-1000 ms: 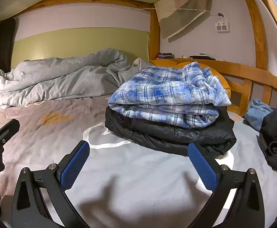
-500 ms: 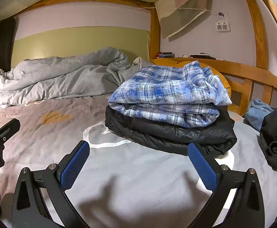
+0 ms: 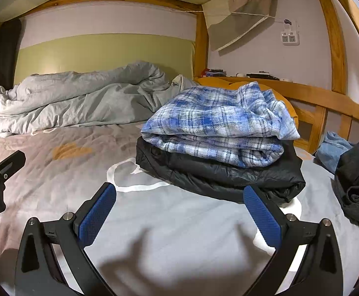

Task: Fold large clothes

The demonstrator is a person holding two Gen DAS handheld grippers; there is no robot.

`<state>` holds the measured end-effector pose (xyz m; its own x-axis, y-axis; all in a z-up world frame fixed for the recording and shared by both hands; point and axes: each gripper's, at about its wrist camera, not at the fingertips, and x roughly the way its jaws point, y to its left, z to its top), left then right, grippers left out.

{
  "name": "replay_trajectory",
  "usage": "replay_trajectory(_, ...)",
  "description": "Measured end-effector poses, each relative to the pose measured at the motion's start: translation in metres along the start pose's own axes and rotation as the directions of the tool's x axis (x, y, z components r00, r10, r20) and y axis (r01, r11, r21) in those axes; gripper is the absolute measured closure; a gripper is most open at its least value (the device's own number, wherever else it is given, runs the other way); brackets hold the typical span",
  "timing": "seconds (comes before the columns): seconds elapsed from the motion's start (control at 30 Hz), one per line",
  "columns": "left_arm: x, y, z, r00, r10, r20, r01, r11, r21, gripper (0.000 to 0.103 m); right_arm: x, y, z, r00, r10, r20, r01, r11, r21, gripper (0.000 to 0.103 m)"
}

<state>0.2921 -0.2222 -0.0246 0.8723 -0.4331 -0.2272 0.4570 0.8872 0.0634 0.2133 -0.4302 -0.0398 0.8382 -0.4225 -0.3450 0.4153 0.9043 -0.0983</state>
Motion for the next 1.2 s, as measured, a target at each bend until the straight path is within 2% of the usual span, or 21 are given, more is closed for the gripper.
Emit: replay_trajectory(1.2,-0.0023,0.0051,-0.0022,1.000,-0.005,-0.007,0.005,1.000,0.004,0.000,0.0030,0.0001,-0.0012,1.000,0.014,-0.020,-0.014,1.000,0.007,0.000)
